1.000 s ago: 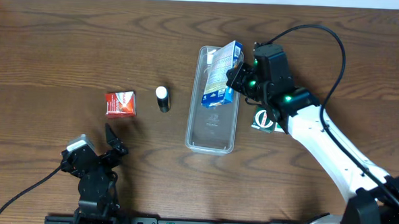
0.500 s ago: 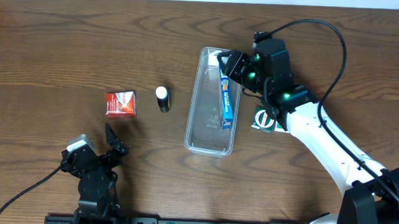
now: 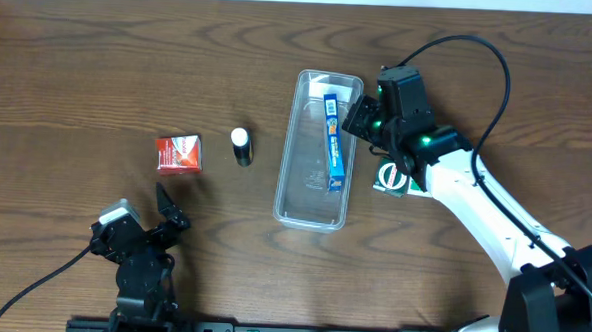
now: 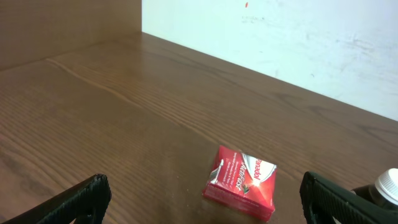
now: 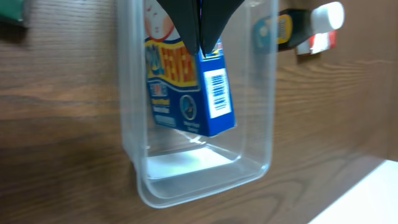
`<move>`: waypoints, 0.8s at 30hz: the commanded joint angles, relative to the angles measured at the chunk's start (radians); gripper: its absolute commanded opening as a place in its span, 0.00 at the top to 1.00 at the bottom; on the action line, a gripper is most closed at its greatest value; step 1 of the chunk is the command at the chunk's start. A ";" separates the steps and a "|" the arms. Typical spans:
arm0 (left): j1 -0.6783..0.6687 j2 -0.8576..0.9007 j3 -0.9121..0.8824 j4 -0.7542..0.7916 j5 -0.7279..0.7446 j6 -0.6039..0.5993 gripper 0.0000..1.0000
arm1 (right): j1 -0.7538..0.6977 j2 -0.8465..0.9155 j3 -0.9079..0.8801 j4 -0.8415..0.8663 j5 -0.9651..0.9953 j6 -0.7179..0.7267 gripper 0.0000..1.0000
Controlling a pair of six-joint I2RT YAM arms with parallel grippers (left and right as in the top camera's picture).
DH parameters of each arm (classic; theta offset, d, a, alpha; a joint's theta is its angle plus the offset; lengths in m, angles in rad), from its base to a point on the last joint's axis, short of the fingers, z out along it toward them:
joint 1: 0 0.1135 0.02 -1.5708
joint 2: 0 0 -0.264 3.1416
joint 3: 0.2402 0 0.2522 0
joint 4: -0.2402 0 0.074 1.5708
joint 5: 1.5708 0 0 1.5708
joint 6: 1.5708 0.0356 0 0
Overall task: Pack container
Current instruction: 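Lower the blue box flat into the container and release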
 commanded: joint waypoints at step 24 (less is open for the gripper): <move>0.005 -0.006 -0.024 -0.006 -0.012 0.006 0.02 | 0.066 0.206 0.013 0.271 -0.458 -0.343 0.99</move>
